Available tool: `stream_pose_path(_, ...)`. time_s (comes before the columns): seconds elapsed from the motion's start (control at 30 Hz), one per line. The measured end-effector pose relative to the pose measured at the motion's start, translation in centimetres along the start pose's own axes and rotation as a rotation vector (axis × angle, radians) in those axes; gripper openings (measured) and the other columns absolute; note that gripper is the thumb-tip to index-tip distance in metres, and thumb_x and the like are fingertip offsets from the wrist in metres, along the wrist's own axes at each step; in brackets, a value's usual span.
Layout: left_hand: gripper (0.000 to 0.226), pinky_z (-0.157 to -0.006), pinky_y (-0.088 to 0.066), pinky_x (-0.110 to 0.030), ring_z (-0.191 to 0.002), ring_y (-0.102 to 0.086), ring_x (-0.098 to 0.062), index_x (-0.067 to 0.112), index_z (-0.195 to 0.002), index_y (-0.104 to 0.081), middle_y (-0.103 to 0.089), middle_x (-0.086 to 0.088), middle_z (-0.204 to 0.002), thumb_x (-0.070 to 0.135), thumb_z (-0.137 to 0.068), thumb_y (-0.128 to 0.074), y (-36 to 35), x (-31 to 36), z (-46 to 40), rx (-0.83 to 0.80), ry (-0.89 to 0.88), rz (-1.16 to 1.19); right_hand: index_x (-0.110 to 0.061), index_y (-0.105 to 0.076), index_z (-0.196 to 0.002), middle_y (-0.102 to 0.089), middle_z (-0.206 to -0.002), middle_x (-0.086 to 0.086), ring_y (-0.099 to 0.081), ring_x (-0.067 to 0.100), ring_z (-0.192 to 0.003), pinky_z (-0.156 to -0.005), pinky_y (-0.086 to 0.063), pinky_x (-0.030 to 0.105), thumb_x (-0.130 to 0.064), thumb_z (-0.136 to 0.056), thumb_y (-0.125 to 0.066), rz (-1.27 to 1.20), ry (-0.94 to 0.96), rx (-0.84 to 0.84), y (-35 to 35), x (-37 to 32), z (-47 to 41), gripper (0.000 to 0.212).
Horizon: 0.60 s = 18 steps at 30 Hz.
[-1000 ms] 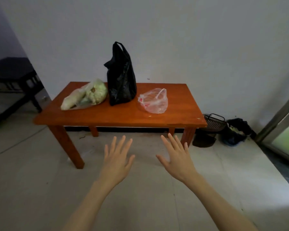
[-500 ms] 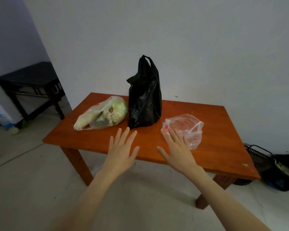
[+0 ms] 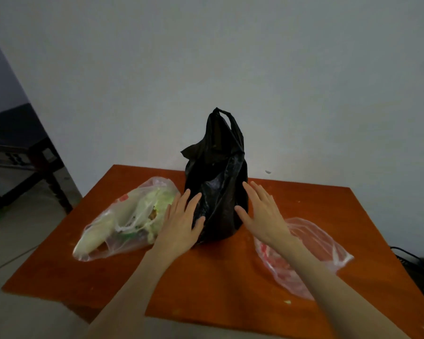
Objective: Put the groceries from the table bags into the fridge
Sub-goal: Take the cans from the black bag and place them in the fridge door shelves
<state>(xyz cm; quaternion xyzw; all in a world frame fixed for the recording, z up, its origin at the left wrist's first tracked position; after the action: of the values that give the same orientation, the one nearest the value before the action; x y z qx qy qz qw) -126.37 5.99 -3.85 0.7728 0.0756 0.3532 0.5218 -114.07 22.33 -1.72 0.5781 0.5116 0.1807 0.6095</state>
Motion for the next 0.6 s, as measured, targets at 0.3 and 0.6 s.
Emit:
stream_pose_path(0.3,0.076,-0.111,-0.021,-0.031,-0.141,-0.018,-0.019,0.014,-0.148,-0.002,-0.016,-0.007,-0.155,0.029,-0.092,-0.052,2.1,-4.5,-17.0,0.074,-0.052,0.331,-0.014,-0.011,-0.149,-0.021,-0.155,0.001,-0.018,0.019,-0.142,-0.112,-0.021,0.030,-0.032,-0.095,-0.050,-0.330,-0.184,0.226,0.7,-1.8,-15.8,0.069)
stream_pose_path(0.6,0.049,-0.107,-0.011,-0.015,-0.134,-0.021,-0.001,0.018,-0.145,-0.026,-0.030,0.002,-0.150,0.036,-0.100,-0.023,-2.4,-3.8,-18.0,-0.287,-0.043,0.521,-0.009,-0.066,-0.114,-0.067,-0.114,0.006,-0.062,0.019,-0.107,-0.081,-0.038,0.006,-0.005,-0.093,-0.049,-0.359,-0.195,0.053,-4.8,2.6,-14.1,0.027)
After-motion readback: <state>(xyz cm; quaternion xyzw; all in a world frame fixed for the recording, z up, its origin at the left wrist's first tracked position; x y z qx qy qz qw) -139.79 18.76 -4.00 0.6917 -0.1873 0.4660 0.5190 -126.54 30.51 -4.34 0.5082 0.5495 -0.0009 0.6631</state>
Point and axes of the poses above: each hand's wrist, its own z-axis away from the middle knuckle, its own y-axis out of the back of the hand, x = y × z, the point moved 1 cm from there along -z, towards the middle knuckle
